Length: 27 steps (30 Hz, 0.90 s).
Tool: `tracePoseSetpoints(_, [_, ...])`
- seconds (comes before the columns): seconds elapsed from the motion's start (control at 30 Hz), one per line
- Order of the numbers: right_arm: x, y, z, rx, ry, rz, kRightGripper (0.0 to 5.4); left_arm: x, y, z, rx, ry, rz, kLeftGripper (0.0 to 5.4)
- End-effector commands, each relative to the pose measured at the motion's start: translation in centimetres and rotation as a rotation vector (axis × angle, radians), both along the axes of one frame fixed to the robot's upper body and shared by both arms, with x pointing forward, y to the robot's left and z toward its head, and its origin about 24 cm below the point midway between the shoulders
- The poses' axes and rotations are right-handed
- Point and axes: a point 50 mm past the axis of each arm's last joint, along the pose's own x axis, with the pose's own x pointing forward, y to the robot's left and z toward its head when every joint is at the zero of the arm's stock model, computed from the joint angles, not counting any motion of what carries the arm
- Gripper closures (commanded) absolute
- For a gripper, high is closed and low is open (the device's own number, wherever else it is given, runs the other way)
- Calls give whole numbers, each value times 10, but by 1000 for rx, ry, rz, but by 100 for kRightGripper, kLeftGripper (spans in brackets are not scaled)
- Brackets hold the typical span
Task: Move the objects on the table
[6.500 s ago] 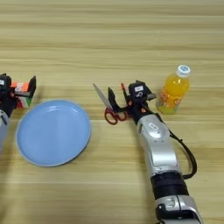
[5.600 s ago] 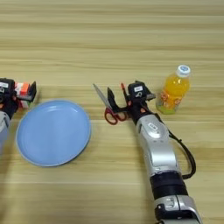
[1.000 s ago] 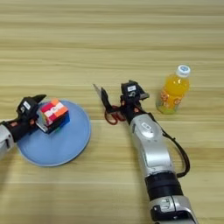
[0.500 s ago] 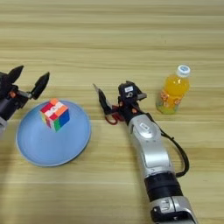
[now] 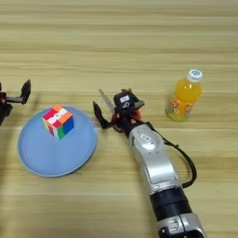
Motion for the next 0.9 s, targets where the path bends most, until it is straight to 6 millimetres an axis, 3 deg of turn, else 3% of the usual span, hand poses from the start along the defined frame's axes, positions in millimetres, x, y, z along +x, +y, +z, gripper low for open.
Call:
tracePoseSetpoints(0.03, [-6, 11, -4, -19, 37, 52, 0, 4, 0, 4, 7, -12, 5, 4])
tracePoseSetpoints(0.43, [-11, 26, -18, -146, 86, 136, 0, 4, -1, 4, 1, -15, 6, 4])
tracePoseSetpoints(0.9, [13, 37, -19, -300, 107, 105, 0, 3, -1, 3, 1, -16, 7, 4])
